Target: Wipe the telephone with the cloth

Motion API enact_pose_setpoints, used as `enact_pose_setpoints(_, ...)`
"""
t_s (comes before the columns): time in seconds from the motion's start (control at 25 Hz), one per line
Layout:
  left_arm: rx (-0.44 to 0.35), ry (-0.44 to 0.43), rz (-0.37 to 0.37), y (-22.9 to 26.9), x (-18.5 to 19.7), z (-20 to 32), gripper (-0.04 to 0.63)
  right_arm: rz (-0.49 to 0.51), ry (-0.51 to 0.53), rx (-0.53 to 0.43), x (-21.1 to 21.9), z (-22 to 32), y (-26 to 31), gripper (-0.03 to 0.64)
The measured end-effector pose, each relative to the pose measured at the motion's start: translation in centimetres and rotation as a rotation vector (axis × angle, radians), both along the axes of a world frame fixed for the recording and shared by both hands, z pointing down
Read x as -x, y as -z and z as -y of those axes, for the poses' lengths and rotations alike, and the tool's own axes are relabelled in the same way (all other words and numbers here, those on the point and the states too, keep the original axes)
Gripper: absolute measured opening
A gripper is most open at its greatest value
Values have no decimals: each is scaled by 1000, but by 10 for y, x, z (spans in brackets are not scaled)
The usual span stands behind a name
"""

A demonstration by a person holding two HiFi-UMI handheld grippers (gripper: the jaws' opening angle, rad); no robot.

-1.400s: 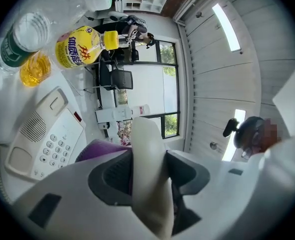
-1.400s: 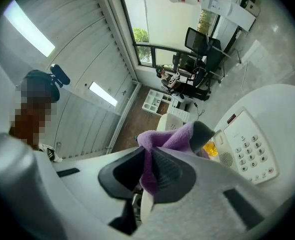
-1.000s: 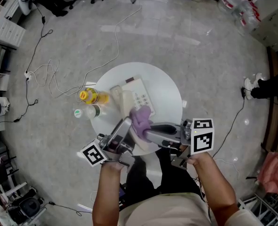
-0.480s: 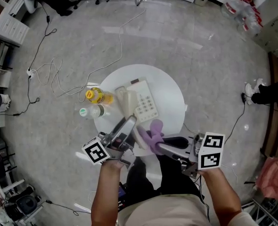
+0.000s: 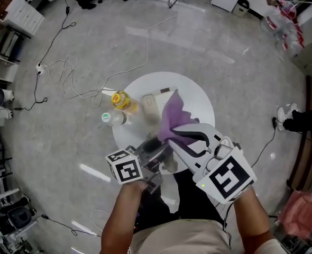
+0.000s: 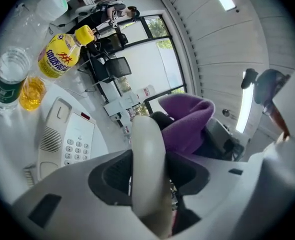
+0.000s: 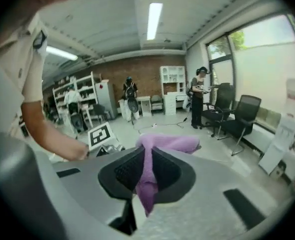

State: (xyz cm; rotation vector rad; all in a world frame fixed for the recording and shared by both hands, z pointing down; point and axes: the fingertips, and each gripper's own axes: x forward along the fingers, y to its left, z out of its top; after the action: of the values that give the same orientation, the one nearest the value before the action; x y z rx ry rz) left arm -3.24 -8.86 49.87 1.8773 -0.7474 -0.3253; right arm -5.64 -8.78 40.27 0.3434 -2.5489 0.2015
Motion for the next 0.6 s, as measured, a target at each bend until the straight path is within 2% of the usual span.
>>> enact_pose_setpoints(0.16,-15,-42,92,-12,0,-10,206,-267,218,-96,24,-21,-37,34)
enact_pose_setpoints(0.28,-21,-76,156,-16,-2,-18,206,-389,283,-126,27,-26,-55,34)
enact_pose_setpoints(0.4,-24,-88,173,-18,-6,-21,206,-430,278,-139,25,-19,-65,34)
enact_pose_setpoints(0.6,-17,-103,164,-20,-12,-21,206,-416,187,-111,13,5,-67,34)
